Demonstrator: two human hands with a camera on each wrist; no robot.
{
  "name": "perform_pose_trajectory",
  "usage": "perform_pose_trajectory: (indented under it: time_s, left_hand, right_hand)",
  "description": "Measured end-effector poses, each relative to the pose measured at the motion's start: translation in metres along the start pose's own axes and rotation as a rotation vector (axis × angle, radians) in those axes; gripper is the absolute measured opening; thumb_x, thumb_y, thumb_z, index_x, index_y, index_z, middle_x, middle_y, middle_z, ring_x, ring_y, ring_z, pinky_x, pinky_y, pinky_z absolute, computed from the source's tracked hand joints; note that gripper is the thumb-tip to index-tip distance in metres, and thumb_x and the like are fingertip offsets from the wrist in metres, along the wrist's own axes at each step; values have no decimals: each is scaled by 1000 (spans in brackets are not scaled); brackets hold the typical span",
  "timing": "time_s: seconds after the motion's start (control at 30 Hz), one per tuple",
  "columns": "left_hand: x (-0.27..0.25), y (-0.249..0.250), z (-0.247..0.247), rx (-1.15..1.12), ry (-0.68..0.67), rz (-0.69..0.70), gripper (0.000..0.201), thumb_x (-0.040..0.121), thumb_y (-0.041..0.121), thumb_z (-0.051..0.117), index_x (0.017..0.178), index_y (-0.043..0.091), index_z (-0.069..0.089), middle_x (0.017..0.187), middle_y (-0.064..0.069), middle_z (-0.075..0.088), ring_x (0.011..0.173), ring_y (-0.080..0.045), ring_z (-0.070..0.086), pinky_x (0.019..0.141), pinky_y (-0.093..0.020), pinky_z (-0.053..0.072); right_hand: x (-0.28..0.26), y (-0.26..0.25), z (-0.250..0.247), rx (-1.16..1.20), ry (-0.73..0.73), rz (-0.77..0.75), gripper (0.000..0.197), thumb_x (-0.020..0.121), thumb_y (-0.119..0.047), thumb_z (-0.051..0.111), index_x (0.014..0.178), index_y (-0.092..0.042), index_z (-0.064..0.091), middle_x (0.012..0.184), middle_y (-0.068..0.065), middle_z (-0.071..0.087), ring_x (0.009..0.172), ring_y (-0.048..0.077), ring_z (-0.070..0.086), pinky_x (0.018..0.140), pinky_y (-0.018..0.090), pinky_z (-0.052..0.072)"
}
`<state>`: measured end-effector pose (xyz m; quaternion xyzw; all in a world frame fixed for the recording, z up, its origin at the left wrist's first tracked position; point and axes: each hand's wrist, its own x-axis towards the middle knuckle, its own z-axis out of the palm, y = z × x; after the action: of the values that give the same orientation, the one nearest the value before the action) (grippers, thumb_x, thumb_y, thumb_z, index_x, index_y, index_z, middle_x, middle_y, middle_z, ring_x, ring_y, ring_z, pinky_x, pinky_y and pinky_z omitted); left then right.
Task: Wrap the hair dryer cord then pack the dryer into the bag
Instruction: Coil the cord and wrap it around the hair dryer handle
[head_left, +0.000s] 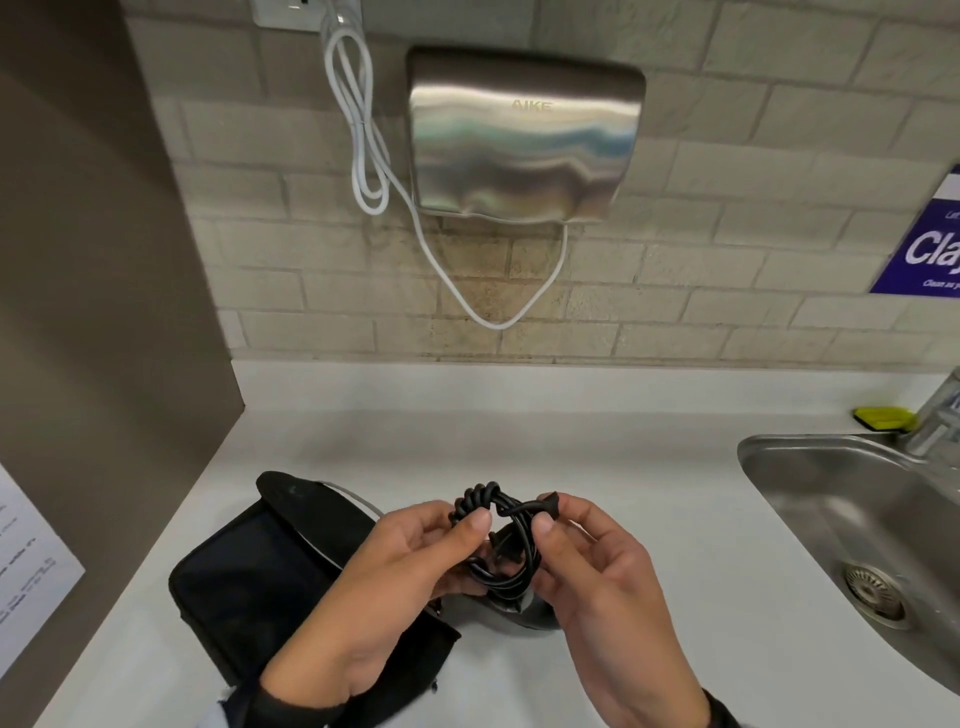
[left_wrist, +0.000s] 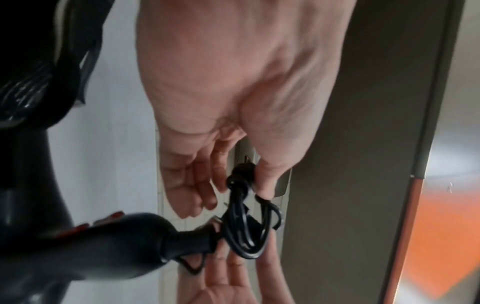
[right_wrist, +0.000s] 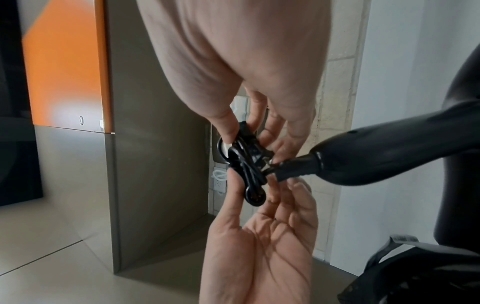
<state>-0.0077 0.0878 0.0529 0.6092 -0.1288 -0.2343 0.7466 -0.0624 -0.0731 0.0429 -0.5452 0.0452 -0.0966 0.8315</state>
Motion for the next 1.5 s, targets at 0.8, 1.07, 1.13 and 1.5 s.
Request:
perform_pose_trajectory:
  time_s: [0.8,1.07,1.13,1.5]
  left_hand:
    - [1,-15,0,-265,126,118,60,34,44,99,69,12,61,69,-7,69,65,-13,68,65,-22,58]
    - [6,-14,9,-146,155,254,55,39,45,97,65,14,60,69,-5,68,64,-11,66,64,-19,56]
    - [6,-13,8,-125,139,241,54,44,44,96,69,12,60,71,-4,68,66,-10,65,65,-18,54]
    - [-2,-4,10,-50,112,55,34,65,35,77,85,8,68,78,-14,72,72,-23,70,73,-39,57]
  right_hand:
    - [-4,1,4,-28,-26,140,37,86,-20,70,118,-5,58,94,23,76,84,30,75,69,33,55]
    - [-3,-9,-5,-35,-60,120,37,81,-19,63,114,-3,61,99,26,75,90,36,72,83,41,54]
    - [-2,-11,-7,15,-45,106,37,78,-13,66,113,-2,61,94,26,74,86,36,72,77,38,58]
    - [-4,-6,-4,99,8,102,43,76,-10,67,117,-2,58,92,26,73,80,33,73,77,38,58]
